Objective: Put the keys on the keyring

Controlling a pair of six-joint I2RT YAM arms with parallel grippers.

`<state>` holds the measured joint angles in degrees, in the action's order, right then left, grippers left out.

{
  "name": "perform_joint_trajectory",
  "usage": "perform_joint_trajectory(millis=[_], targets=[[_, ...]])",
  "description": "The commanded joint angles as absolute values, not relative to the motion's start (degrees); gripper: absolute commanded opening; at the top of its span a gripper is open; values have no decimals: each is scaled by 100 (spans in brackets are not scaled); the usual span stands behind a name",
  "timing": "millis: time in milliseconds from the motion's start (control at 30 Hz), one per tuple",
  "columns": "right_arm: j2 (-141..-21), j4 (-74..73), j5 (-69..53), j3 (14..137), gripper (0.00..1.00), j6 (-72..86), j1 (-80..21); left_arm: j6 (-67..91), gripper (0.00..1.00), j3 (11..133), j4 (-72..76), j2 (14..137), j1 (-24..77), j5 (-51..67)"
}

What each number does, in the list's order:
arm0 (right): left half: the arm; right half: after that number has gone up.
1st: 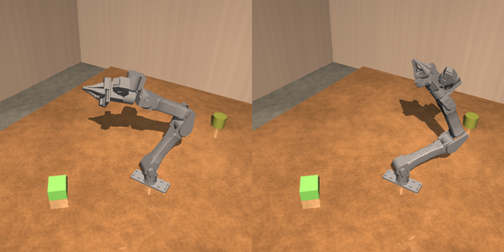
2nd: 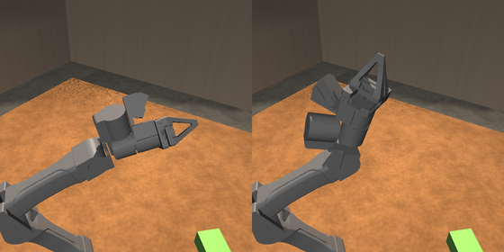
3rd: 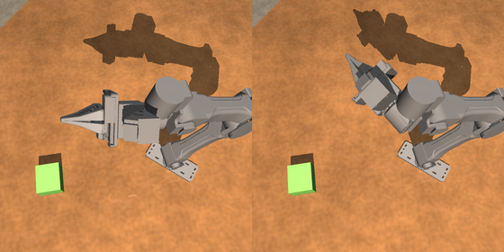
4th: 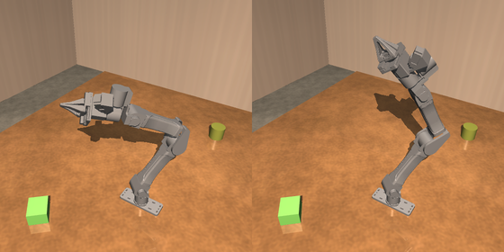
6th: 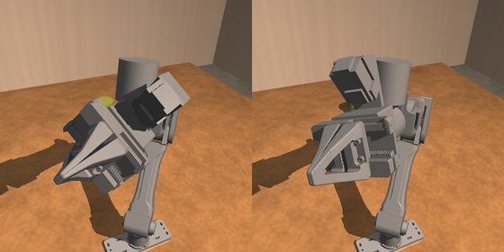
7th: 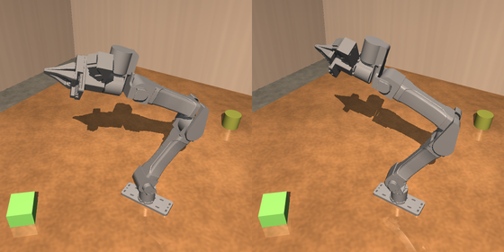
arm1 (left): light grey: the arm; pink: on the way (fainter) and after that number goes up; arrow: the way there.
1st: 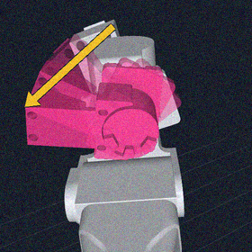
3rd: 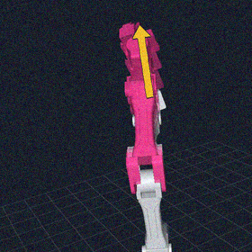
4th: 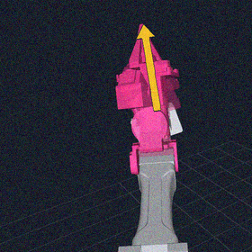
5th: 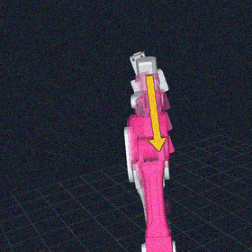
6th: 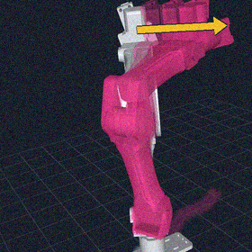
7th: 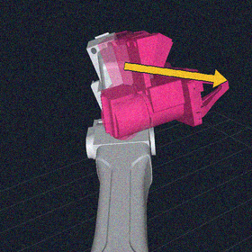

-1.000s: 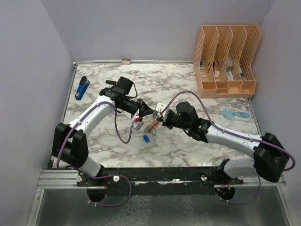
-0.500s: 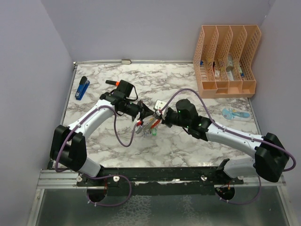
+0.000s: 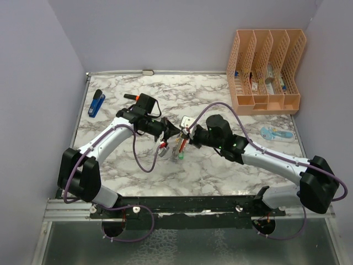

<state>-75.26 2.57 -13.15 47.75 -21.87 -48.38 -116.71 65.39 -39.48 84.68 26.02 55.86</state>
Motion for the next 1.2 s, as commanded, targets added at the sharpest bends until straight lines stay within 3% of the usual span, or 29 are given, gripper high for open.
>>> perform_joint_trajectory(millis=[0, 600, 1167], targets=[[-7558, 357, -1367, 5023, 1, -2245, -4860, -11882, 0, 6553, -4228, 8272, 2653, 5632], [-7742, 210, -1213, 5220, 1, -2103, -4860, -12361, 0, 6480, -4561, 8213, 2722, 5481], [-7711, 136, -1353, 5317, 1, -1940, -4860, -12111, 0, 6270, -3869, 8245, 2751, 5207]])
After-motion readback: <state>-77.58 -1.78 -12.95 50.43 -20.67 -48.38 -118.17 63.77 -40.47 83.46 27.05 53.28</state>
